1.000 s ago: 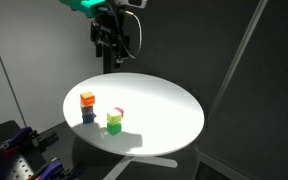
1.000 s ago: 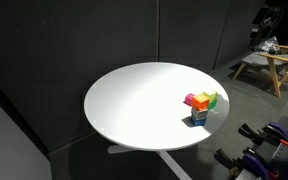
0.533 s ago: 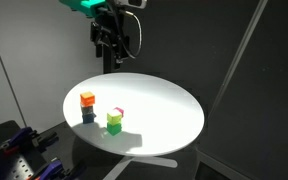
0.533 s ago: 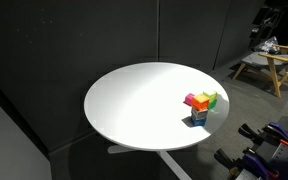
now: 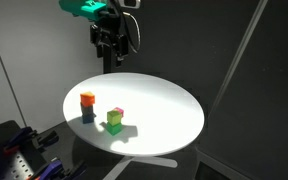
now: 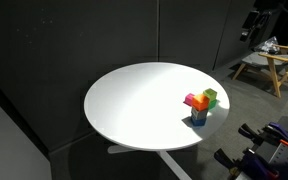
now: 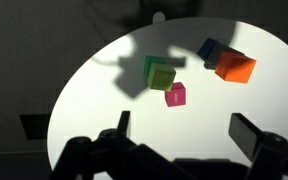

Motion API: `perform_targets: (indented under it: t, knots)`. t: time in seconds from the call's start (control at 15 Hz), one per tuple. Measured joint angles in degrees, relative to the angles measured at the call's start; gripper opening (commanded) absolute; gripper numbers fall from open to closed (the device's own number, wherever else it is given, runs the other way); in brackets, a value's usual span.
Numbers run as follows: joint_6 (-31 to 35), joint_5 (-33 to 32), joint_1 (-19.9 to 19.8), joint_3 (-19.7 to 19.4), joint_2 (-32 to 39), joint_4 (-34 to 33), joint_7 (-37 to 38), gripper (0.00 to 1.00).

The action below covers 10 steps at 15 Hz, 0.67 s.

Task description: Put the orange block on top of the light green block

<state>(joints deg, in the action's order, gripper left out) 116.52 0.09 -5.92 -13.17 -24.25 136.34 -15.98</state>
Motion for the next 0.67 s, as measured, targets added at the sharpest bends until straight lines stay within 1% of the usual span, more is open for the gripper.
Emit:
perform_targets:
  t: [0.33,0.67]
  knots:
    - [8.22,-2.11,0.04,4.22,0.0,4.13,1.39,1.0]
    - [12.21,-2.64,0.2,7.95,0.12,8.16,6.99,1.0]
